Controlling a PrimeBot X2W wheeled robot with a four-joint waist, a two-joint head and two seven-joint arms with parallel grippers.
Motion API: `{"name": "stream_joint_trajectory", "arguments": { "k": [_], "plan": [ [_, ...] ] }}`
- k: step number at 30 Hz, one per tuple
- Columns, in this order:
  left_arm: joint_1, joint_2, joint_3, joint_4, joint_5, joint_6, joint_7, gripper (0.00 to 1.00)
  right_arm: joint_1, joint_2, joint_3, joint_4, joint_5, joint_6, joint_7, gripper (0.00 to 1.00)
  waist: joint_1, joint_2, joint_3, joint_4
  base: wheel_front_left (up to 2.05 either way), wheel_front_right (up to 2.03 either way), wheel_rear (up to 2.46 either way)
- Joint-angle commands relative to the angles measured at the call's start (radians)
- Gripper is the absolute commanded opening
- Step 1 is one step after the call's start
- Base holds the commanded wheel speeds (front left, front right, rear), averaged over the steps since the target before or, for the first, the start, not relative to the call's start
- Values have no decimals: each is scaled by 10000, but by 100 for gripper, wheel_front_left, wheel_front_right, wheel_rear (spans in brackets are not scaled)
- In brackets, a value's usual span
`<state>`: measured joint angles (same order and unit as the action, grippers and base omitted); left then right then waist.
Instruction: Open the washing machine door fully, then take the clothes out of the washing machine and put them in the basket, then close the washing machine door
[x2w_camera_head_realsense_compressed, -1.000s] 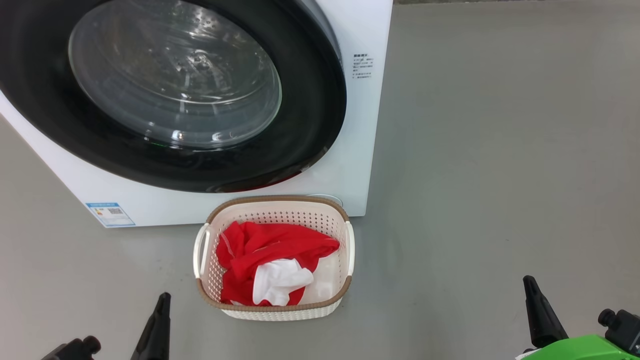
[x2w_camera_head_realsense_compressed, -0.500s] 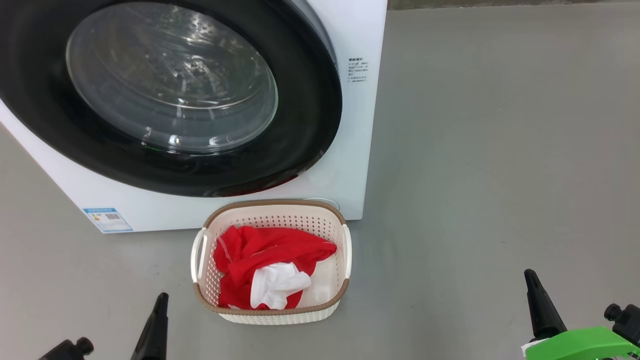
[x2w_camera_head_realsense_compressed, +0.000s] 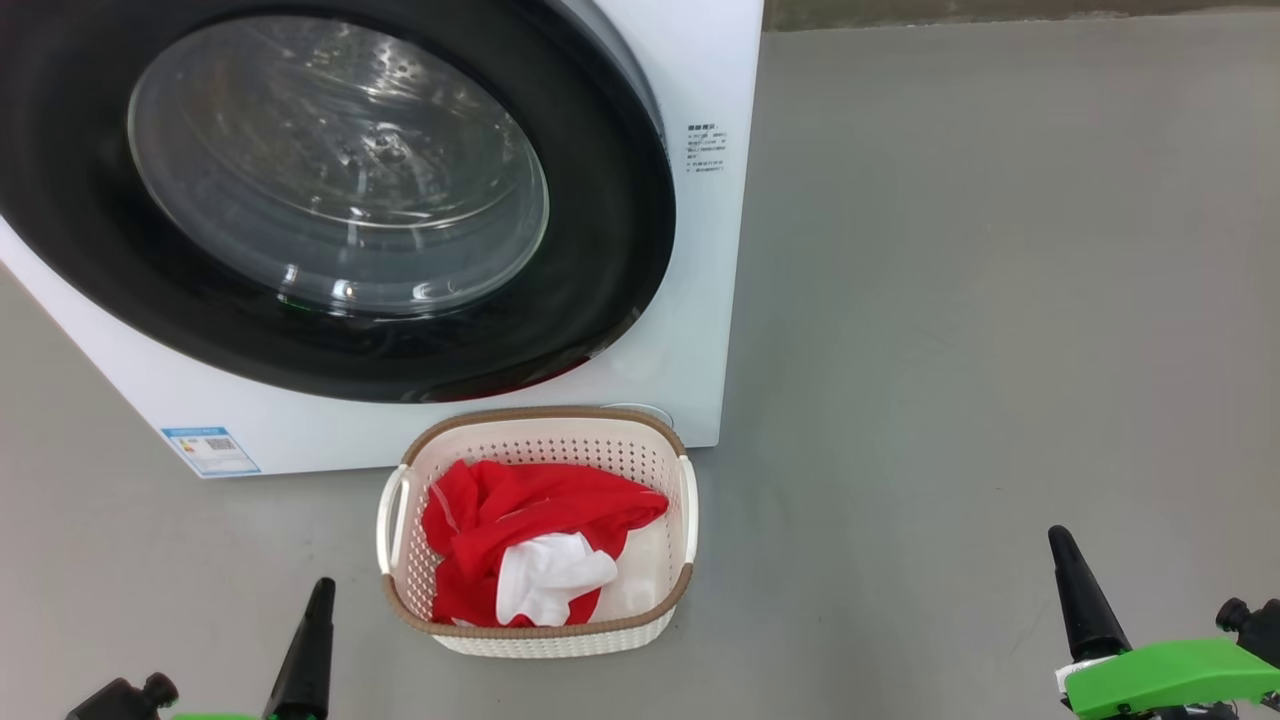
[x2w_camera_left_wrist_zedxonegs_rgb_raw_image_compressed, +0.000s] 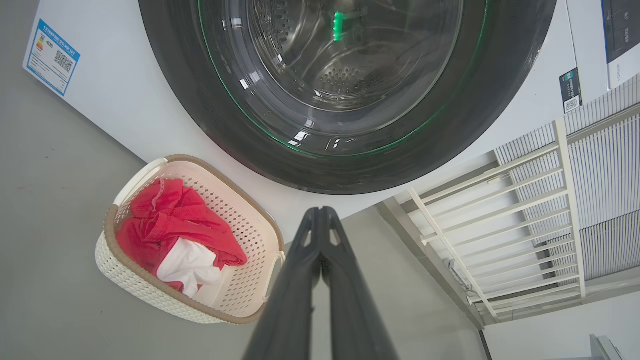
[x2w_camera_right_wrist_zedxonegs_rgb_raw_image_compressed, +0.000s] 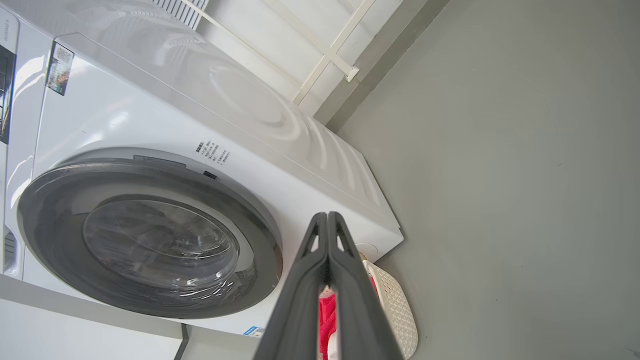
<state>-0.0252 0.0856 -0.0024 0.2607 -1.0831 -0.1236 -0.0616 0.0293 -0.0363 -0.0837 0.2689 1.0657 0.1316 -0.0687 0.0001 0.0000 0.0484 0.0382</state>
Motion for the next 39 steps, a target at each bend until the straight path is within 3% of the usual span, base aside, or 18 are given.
{"name": "stream_joint_trajectory", "arguments": {
  "k": [1,39],
  "plan": [
    [-427,117,289,-218,-321,-42,104,0,-490,-196,82,-240,343,-5,92,0,-1,0,-20,-17,0,0,0],
    [-703,-125,784,-178,-3958,-63,1177,0,-1105,-281,-18,-251,4127,-8,1189,0,-1,0,-330,-278,0,0,0]
  ]
}}
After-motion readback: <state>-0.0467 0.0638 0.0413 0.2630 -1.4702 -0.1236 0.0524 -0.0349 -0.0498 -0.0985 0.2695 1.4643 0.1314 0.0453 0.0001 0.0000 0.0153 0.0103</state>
